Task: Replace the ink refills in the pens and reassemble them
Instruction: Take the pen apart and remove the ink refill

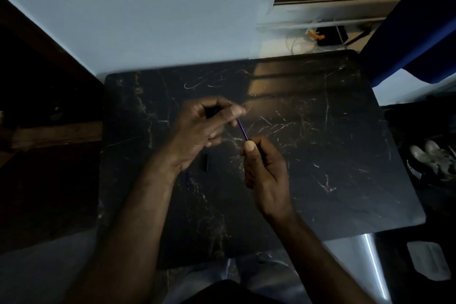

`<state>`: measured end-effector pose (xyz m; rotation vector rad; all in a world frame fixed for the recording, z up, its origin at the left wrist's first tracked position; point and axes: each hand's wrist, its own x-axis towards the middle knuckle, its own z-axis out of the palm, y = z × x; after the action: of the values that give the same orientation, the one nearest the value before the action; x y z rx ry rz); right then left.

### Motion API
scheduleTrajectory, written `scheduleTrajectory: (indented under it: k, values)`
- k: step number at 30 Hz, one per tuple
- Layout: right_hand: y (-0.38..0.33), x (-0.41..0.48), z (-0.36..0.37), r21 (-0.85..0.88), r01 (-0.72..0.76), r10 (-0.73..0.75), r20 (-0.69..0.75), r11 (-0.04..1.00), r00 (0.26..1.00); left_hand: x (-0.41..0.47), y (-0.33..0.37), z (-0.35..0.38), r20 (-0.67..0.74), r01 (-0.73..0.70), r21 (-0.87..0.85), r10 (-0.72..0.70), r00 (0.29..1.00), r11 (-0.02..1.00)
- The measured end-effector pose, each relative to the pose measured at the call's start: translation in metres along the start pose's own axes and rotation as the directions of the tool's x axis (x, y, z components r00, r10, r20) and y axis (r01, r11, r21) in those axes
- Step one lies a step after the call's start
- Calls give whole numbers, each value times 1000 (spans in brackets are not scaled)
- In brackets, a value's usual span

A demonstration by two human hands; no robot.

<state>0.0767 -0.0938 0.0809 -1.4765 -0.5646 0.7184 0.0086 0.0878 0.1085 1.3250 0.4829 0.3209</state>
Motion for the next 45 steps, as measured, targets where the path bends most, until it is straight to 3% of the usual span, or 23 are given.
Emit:
scheduleTrajectory:
  k: [4, 6, 9, 11, 14, 16, 25, 28, 31, 33, 38, 41, 45]
  values:
    - [3, -4, -3, -5, -5, 5, -16, 1000, 1000, 18, 4, -48, -172, -116, -273, 70, 983, 955]
    - [3, -6, -5, -8, -6, 6, -23, 1000, 1000, 25, -5, -76, -242, -90, -248, 28, 970, 965]
    - [3, -7, -6, 4, -14, 14, -25, 1000, 1000, 34, -34, -97, -284, 173, 138, -129, 950, 975]
    - [4, -7, -5, 9, -18, 18, -27, 1000, 999, 42, -60, -95, -235, 299, 447, -212, 949, 843]
    - [6, -9, -4, -1, -23, 23, -25, 1000, 999, 49, -91, -88, -148, 283, 701, -254, 956, 654]
    - [6, -10, -5, 1, -33, 33, -24, 999, 999, 49, -107, -88, -155, 263, 760, -228, 961, 594]
    - [9, -17, -4, 0, -59, 59, -22, 998, 998, 41, -149, -87, -285, 318, 788, -145, 947, 528]
    - [8, -18, -2, -16, -54, 54, -10, 998, 998, 41, -152, -77, -334, 341, 751, -120, 935, 566]
    - [7, -20, -2, -7, -57, 57, -3, 998, 998, 33, -137, -81, -466, 352, 664, -3, 885, 660]
    - [6, -20, -4, 5, -51, 51, -10, 999, 999, 15, -127, -89, -545, 394, 682, 69, 835, 616]
    - [1, -20, -2, 38, -44, 44, -3, 998, 999, -42, -144, -75, -554, 585, 749, -192, 810, 311]
    - [-2, -19, 3, 49, -36, 35, 20, 998, 999, -50, -155, -63, -589, 639, 699, -247, 769, 321]
    - [-5, -18, 4, 31, -12, 11, 31, 999, 999, -47, -156, -54, -584, 633, 707, -246, 774, 315]
